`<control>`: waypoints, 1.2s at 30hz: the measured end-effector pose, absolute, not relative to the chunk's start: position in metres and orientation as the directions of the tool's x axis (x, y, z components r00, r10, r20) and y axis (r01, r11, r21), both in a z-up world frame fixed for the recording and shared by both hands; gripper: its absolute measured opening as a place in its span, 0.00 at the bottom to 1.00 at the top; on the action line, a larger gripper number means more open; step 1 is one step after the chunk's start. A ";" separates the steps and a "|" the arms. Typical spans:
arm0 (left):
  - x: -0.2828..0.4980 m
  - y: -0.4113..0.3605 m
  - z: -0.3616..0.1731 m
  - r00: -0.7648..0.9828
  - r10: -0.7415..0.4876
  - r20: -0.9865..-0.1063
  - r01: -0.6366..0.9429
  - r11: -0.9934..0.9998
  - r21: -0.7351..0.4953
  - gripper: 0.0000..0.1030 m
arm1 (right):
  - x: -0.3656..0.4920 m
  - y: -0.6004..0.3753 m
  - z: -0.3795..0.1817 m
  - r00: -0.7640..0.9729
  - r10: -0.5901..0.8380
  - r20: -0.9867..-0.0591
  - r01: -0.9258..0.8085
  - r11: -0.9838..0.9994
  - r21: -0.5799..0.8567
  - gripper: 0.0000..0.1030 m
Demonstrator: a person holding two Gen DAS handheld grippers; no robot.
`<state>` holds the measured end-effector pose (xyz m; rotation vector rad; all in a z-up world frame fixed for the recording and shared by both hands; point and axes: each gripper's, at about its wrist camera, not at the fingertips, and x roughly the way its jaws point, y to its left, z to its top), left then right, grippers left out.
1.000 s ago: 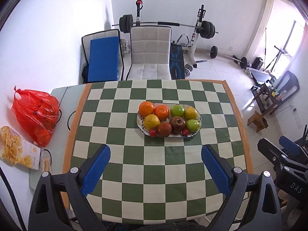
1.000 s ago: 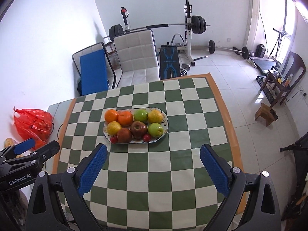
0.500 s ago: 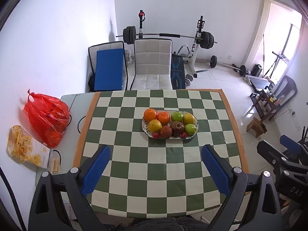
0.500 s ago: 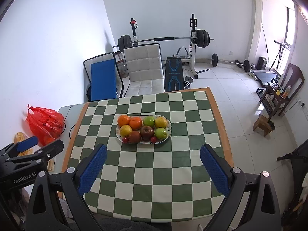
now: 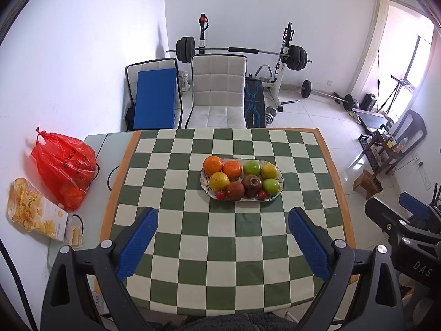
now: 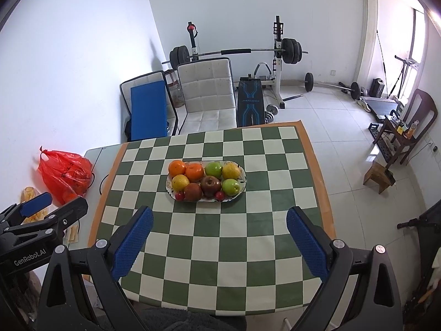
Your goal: Organize fruits
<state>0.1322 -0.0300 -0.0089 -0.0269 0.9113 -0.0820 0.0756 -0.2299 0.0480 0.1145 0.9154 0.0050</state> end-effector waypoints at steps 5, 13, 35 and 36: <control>0.158 -0.036 -0.027 0.607 -0.059 -0.792 0.058 0.998 -0.030 0.97 | 0.101 -0.234 0.028 0.612 0.025 -0.790 0.062 0.995 0.079 0.96; 0.193 -0.036 -0.061 0.566 -0.051 -0.823 0.043 0.999 -0.032 0.99 | 0.144 -0.241 -0.007 0.597 0.008 -0.802 0.077 0.995 0.068 0.97; 0.211 -0.034 -0.077 0.557 -0.028 -0.830 0.043 0.999 -0.005 0.99 | 0.178 -0.241 -0.049 0.566 0.001 -0.824 0.083 0.995 0.058 0.97; 0.212 -0.034 -0.078 0.558 -0.026 -0.830 0.043 0.999 -0.003 0.99 | 0.178 -0.241 -0.049 0.566 0.000 -0.824 0.083 0.995 0.057 0.97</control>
